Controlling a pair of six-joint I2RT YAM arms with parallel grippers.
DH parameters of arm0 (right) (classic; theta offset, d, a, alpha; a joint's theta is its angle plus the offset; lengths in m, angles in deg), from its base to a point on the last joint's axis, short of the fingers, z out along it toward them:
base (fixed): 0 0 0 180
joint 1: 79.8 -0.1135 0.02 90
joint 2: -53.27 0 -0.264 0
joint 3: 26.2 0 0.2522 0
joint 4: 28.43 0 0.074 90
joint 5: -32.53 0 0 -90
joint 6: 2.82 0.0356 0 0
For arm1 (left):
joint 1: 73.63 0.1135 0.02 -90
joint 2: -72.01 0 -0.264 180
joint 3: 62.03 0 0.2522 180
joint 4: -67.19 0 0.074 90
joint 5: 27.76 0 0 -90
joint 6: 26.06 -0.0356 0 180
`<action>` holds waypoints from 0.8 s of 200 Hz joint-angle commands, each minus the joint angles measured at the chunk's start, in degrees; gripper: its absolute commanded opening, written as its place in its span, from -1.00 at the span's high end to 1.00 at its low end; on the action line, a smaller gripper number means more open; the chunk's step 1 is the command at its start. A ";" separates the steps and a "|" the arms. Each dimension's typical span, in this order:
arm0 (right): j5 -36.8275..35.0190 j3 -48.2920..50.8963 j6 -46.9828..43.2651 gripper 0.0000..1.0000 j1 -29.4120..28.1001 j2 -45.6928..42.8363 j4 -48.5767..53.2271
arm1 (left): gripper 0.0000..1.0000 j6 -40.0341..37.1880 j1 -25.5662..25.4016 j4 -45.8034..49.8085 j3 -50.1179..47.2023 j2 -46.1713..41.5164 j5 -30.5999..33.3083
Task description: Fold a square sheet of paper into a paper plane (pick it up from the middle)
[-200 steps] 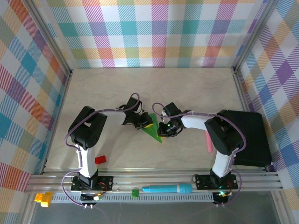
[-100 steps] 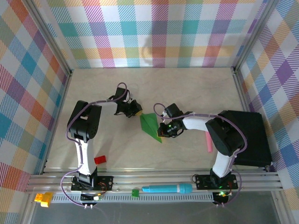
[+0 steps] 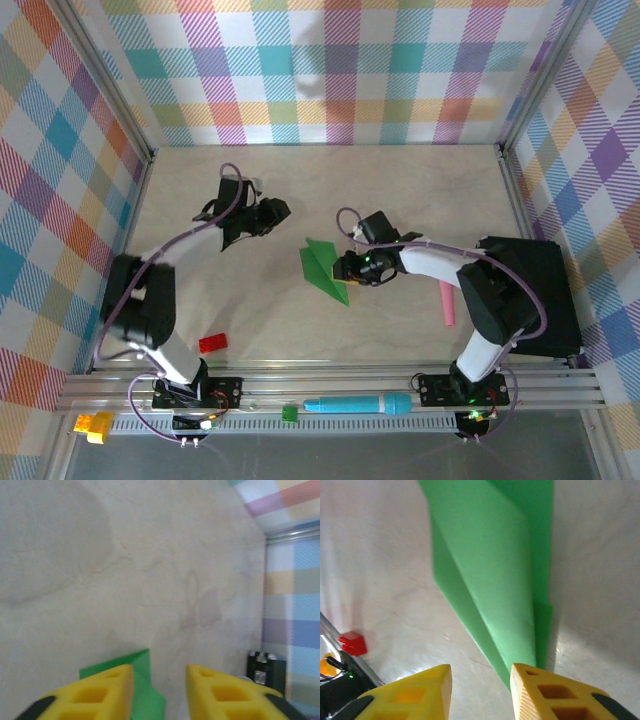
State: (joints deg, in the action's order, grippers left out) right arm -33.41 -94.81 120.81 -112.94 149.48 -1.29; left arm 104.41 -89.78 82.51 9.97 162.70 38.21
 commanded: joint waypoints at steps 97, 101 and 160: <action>7.75 -13.06 -11.14 0.22 5.03 13.76 4.36 | -0.31 11.70 -6.91 -6.47 -22.52 -13.51 1.29; 7.73 -13.21 -11.24 0.22 5.02 14.15 4.38 | -0.31 11.93 -7.12 -6.91 -22.70 -13.30 1.28; 13.31 -10.90 -12.23 0.62 5.06 13.37 -1.40 | -0.30 12.25 -8.36 -10.01 -22.62 -10.80 -0.25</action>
State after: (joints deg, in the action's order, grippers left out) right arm -24.08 -107.12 110.03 -107.98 164.88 1.18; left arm 116.10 -97.62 75.54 -12.39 151.16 40.00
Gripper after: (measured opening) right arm 0.241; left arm 0.652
